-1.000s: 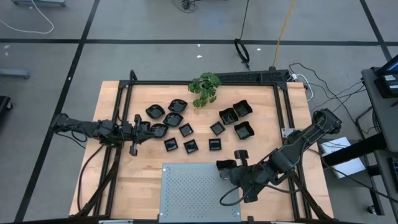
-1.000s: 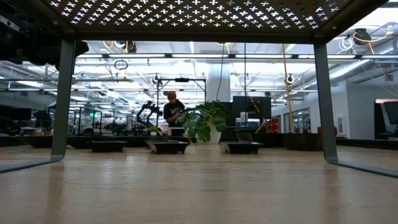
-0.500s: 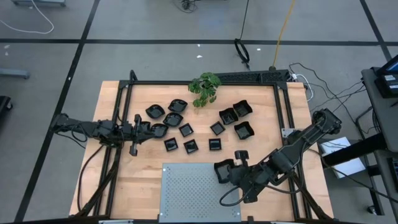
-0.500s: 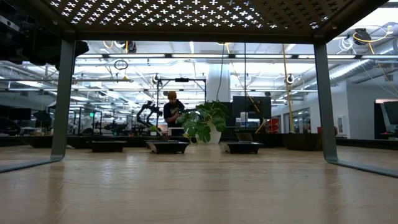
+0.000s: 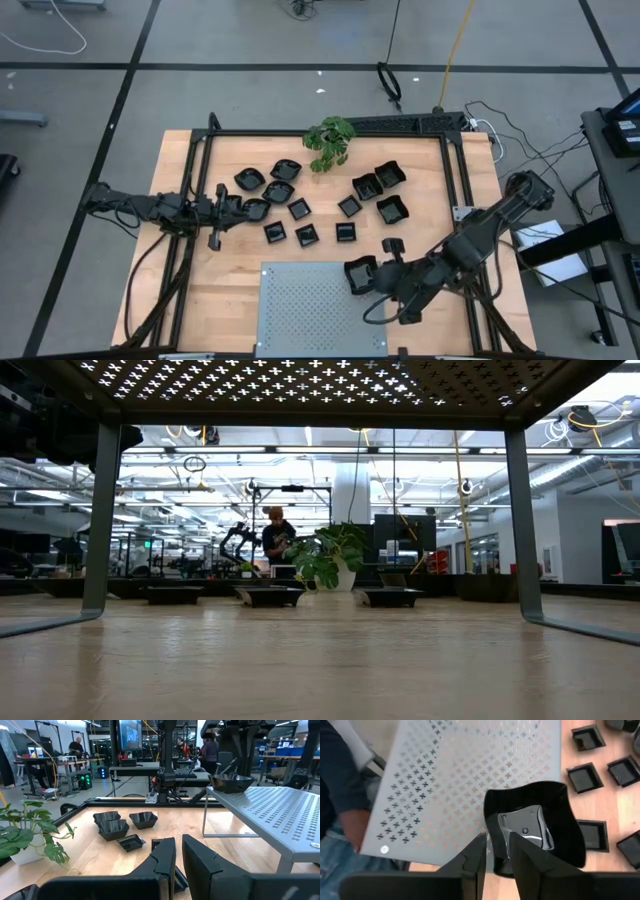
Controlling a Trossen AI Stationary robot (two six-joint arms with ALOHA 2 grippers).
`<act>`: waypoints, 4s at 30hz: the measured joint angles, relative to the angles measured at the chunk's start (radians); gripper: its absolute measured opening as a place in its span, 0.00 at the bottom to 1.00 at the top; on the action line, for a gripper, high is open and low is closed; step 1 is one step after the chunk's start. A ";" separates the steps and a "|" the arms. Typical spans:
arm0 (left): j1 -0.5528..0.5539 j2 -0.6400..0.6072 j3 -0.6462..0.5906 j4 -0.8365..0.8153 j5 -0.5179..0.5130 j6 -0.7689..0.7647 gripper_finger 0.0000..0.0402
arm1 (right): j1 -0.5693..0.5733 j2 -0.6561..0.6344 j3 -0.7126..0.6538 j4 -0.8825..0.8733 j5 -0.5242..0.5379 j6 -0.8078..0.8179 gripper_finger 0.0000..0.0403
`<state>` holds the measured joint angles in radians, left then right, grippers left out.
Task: Pick & Place Mini shaped plates
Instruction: Stack the distorted square plate onto the other distorted square plate on the shelf
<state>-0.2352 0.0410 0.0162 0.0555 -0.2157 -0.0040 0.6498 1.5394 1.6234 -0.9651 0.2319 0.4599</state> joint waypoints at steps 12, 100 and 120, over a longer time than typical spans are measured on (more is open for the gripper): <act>0.000 0.000 0.000 0.000 0.000 0.000 0.09 | -0.006 -0.031 0.000 0.134 0.002 -0.044 0.20; 0.000 0.000 0.000 0.000 0.000 0.000 0.09 | -0.896 -0.418 -0.940 0.227 0.025 0.268 0.57; 0.000 0.000 0.000 0.000 0.000 0.000 0.09 | -0.889 -0.418 -1.035 0.397 -0.001 0.287 0.57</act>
<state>-0.2352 0.0410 0.0162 0.0555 -0.2158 -0.0040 -0.2390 1.1217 0.5887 -0.5684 0.2310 0.7467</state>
